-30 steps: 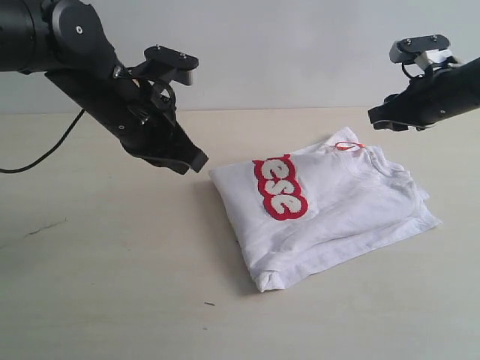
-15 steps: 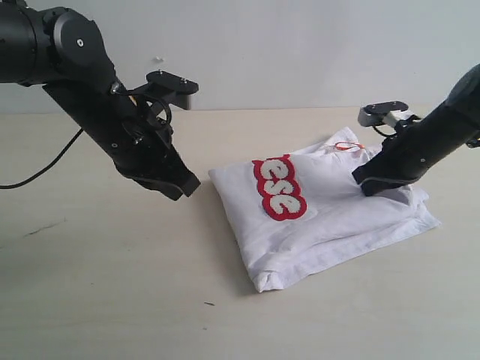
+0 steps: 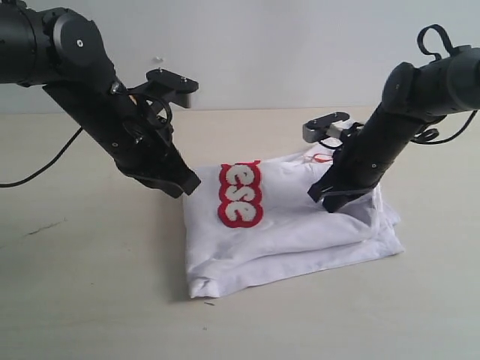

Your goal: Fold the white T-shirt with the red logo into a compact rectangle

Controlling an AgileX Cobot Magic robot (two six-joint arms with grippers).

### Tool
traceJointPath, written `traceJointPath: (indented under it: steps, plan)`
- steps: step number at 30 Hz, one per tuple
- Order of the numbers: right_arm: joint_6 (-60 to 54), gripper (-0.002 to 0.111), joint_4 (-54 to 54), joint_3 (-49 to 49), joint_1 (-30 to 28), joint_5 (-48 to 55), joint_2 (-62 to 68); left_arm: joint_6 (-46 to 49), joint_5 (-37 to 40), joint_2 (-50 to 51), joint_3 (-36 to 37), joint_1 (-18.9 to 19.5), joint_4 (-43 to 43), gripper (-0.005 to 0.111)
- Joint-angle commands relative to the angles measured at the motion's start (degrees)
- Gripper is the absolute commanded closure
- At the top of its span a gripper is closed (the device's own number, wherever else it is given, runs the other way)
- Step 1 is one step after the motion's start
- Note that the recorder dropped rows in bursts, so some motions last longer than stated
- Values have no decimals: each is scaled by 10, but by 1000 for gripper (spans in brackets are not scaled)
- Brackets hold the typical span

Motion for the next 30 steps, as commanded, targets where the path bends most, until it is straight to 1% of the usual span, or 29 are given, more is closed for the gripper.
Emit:
traceJointPath:
  steps: [1, 2, 4, 6, 9, 10, 14, 19, 24, 26, 27, 28, 29, 30]
  plan:
    - [6, 108, 19, 4, 31, 71, 11, 24, 47, -3, 2, -4, -36, 107]
    - [2, 108, 31, 3, 31, 73, 10, 57, 80, 0, 2, -11, -53, 107]
    - [1, 108, 45, -2, 31, 75, 7, 100, 111, 7, 6, -32, -79, 107]
    - [2, 108, 46, -2, 31, 81, -4, 105, 97, 17, 16, -53, -65, 107]
    - [2, 108, 55, -2, 31, 99, -18, 72, 29, 40, 38, -74, -11, 107]
    - [1, 108, 62, -2, 31, 105, -23, 57, 9, 50, 42, -74, 1, 107]
    - [-1, 108, 65, -2, 31, 105, -43, 3, -23, 75, 42, -72, 34, 107]
    - [-1, 108, 62, -2, 31, 71, -53, 2, -36, 102, 42, -67, 35, 107]
    - [13, 108, 39, -2, 31, 29, -53, 2, -28, 125, 42, -67, 35, 107]
    - [49, 108, 5, -2, 31, 6, -53, 2, -21, 123, 42, -67, 35, 107]
    - [101, 108, -43, -1, 31, -20, -53, 2, -18, 115, 39, -67, 35, 107]
    - [127, 108, -66, -1, 31, -31, -52, 2, -16, 108, 39, -67, 35, 107]
    - [164, 108, -98, -1, 31, -49, -52, 2, -29, 93, 39, -67, 31, 107]
    - [171, 108, -105, -1, 31, -55, -52, 3, -40, 87, 39, -67, 26, 107]
